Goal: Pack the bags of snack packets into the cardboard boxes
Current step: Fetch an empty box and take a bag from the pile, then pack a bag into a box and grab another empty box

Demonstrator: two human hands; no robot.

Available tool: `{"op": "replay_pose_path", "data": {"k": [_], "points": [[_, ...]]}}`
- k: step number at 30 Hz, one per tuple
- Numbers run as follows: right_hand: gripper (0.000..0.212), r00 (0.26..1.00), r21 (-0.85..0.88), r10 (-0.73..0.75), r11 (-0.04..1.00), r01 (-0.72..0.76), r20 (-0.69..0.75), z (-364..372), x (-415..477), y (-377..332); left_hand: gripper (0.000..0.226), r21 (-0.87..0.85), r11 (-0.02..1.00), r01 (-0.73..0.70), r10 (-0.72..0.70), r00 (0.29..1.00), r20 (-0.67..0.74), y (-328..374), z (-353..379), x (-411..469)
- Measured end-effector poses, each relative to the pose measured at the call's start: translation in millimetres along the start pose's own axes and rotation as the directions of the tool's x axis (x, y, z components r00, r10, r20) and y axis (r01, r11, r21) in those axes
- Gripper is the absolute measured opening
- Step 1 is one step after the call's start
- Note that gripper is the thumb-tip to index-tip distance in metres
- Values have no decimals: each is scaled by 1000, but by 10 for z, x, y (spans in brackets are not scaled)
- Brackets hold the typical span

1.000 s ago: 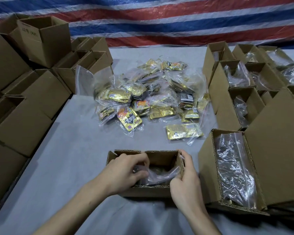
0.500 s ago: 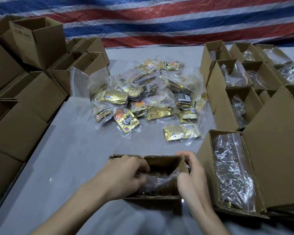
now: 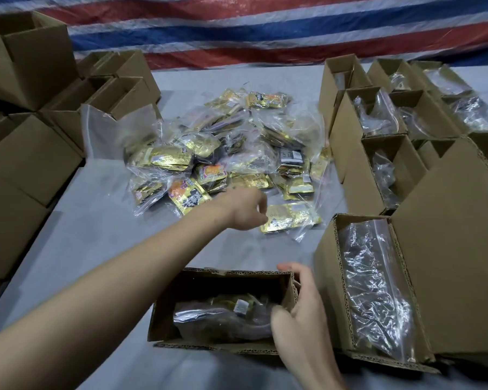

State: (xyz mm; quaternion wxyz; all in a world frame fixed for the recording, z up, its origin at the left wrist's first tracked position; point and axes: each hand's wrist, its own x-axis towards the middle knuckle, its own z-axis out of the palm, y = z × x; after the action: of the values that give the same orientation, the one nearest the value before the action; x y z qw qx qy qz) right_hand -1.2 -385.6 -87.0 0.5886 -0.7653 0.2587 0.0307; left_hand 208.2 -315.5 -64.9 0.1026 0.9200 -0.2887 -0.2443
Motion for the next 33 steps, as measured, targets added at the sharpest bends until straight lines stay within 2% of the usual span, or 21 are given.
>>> {"op": "replay_pose_path", "data": {"k": [2,4,7,13,15,18,19,21,23,25,26,28,30,31,33], "points": [[57,1000,-21,7,1000,-7,-1,-7,24,7,30,97,994,-45,31,989,144,53,118,257],[51,1000,-34,-12,999,12,-8,-1,40,6,42,215,972,-92,45,976,212,77,241,457],[45,999,-30,-23,999,22,-35,21,68,28,48,347,923,-163,111,980,163,75,408,681],[51,995,-30,-30,999,27,-91,59,127,37,84,535,804,-260,303,953,8,146,742,920],[56,993,-42,-44,998,39,-112,60,141,31,80,580,769,-268,352,936,-34,153,770,951],[59,990,-69,-59,996,50,-128,66,135,22,56,621,726,-296,400,916,-30,159,753,926],[60,989,-78,-64,996,53,-136,63,129,17,50,601,739,-304,395,918,-21,166,735,890],[62,988,-98,-62,994,49,-141,57,116,4,37,460,834,-305,370,927,-56,172,686,790],[61,990,-111,-46,993,30,-137,50,110,-14,29,246,935,-256,299,941,-156,157,617,683],[62,991,-114,-36,993,22,-127,33,107,-26,23,-15,986,-169,158,949,-273,112,535,586],[63,993,-118,-31,993,18,-113,25,105,-32,22,-166,977,-130,72,946,-315,78,494,532],[64,996,-102,-25,995,16,-86,12,105,-29,22,-472,878,-81,-94,937,-336,13,408,425],[64,997,-71,-24,997,19,-69,9,110,-18,24,-736,677,-21,-234,941,-243,-36,312,303],[64,998,-63,-27,998,23,-64,7,111,-13,25,-814,581,-2,-273,942,-197,-53,266,238],[65,998,-44,-42,998,40,-51,1,118,-4,19,-877,481,-13,-300,937,-178,-79,180,109]]}}
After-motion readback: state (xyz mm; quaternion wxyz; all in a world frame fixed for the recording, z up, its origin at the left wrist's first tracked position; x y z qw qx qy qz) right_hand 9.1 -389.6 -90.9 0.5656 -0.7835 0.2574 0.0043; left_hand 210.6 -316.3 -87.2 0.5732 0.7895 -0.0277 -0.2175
